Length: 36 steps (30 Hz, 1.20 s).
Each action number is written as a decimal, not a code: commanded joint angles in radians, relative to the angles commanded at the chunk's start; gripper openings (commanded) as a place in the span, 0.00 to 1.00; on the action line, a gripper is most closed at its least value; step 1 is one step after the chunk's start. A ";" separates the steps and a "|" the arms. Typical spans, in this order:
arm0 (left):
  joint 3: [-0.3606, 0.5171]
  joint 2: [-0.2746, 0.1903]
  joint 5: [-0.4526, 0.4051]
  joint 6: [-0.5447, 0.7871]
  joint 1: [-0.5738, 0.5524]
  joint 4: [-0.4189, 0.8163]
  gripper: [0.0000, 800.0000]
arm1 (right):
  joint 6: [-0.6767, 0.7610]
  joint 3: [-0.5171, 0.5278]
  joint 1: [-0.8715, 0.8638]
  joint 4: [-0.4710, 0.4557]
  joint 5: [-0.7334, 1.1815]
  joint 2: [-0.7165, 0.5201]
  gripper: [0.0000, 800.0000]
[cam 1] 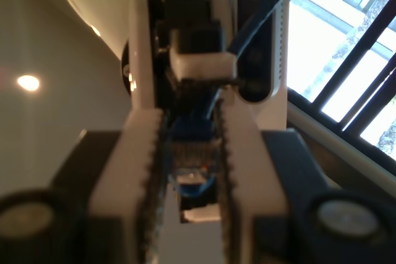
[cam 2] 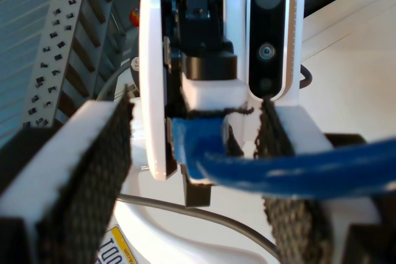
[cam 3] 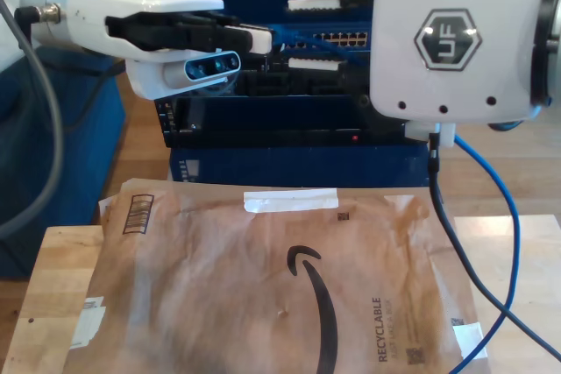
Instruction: Grab the cable and plug it in
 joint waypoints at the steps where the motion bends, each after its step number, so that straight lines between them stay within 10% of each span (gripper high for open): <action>1: -0.002 0.000 0.000 0.000 0.000 0.000 0.01 | 0.000 0.000 0.002 0.002 0.000 0.000 0.36; 31: 0.002 0.006 0.034 0.000 -0.002 -0.018 0.01 | -0.002 0.003 0.025 0.003 0.000 0.000 0.28; 36: 0.003 0.006 0.034 0.000 -0.002 -0.018 0.02 | 0.000 0.003 0.026 0.003 0.002 0.000 0.06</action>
